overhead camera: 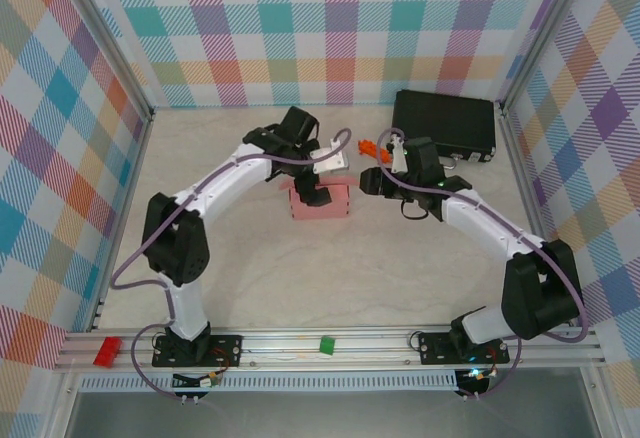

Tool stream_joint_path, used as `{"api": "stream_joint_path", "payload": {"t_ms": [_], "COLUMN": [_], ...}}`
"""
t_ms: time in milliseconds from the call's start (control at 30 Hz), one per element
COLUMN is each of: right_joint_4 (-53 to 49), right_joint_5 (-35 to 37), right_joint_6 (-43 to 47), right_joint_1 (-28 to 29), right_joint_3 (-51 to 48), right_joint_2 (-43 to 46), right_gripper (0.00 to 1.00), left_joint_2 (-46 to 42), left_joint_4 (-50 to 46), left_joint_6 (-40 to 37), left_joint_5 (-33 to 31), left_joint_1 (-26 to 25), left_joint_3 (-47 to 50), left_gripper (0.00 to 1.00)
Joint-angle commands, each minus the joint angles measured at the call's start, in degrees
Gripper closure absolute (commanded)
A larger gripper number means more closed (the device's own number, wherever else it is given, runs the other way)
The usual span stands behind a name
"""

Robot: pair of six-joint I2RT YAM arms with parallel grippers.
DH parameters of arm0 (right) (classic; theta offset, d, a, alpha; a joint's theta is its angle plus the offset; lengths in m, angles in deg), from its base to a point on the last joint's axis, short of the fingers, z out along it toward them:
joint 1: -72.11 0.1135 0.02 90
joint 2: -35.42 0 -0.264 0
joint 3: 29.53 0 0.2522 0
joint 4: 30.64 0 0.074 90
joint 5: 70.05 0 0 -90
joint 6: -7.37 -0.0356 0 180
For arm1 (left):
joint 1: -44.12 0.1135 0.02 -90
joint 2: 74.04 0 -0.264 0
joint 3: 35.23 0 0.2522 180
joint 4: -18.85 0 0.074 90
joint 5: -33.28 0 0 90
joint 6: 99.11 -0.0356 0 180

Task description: Fold the paper box

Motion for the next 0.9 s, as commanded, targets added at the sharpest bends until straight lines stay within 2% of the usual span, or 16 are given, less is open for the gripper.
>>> {"api": "stream_joint_path", "payload": {"t_ms": [0,133,233,333,500,633,767,867], "right_joint_4": [-4.3,-9.9,-12.7,-15.3,-17.9,-22.2,-25.1,-27.7], "right_joint_5": [-4.9,-5.4,-7.2,-9.0,-12.2,-16.9,-20.3,-20.3], "right_joint_6": [8.0,14.6,19.2,23.9,34.9,43.7,46.3,45.7], "right_joint_1": [-1.5,-2.1,-2.3,-2.4,-2.6,-2.6,-2.6,-2.6], "right_joint_3": [3.7,9.3,12.7,15.7,17.9,20.1,22.9,26.0], "right_joint_2": [-1.2,-4.9,-7.1,-8.8,-10.4,-12.2,-14.7,-17.4], "right_gripper": [0.35,0.39,0.39,0.39,0.39,0.4,0.42,0.43], "left_joint_2": [-6.7,-10.3,-12.1,-14.7,-18.7,-20.0,-20.3,-18.9], "left_joint_4": [6.9,9.2,7.1,5.7,1.9,1.0,1.2,1.2], "left_joint_6": [10.7,23.4,34.0,40.1,37.8,34.9,34.0,34.6], "left_joint_5": [0.2,-1.9,-3.1,-3.1,-2.3,-1.2,2.4,2.6], "left_joint_1": [1.6,5.7,10.0,13.9,15.4,15.7,15.7,15.7], "left_joint_3": [2.4,3.8,3.9,6.7,13.4,17.8,20.2,20.5], "left_gripper": [0.0,0.0,0.07,0.1,0.11,0.18,0.21,0.24]}}
